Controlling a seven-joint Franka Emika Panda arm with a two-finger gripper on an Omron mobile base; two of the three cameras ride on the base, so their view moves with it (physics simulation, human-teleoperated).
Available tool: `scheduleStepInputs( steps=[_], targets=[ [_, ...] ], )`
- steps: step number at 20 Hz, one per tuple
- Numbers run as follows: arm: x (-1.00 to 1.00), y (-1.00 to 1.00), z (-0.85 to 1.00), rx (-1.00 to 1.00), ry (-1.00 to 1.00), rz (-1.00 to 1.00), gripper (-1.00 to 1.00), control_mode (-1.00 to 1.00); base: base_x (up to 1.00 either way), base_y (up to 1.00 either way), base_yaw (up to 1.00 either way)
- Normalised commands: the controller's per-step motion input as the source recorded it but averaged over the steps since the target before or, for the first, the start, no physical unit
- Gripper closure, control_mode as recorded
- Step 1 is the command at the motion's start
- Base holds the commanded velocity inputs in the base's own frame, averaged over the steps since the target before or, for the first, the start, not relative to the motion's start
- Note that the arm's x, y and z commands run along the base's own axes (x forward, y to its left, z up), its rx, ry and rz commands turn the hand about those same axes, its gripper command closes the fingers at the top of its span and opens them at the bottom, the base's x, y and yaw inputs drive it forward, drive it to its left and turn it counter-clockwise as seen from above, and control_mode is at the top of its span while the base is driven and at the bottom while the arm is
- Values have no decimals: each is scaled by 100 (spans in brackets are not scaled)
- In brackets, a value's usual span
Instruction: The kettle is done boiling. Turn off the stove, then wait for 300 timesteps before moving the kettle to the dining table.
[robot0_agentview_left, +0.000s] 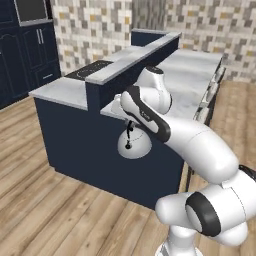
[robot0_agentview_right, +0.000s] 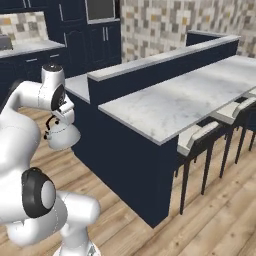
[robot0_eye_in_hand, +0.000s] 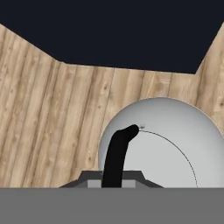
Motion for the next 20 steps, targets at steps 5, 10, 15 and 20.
scheduleStepInputs(
  steps=[5,10,15,20],
  targets=[
    [0,0,0,0,0,0,100,100,-1,-69,20],
    [0,0,0,0,0,0,100,100,0,-67,19],
    [0,0,0,0,0,0,100,100,0,-62,18],
    [0,0,0,0,0,0,100,100,1,-63,17]
  ],
)
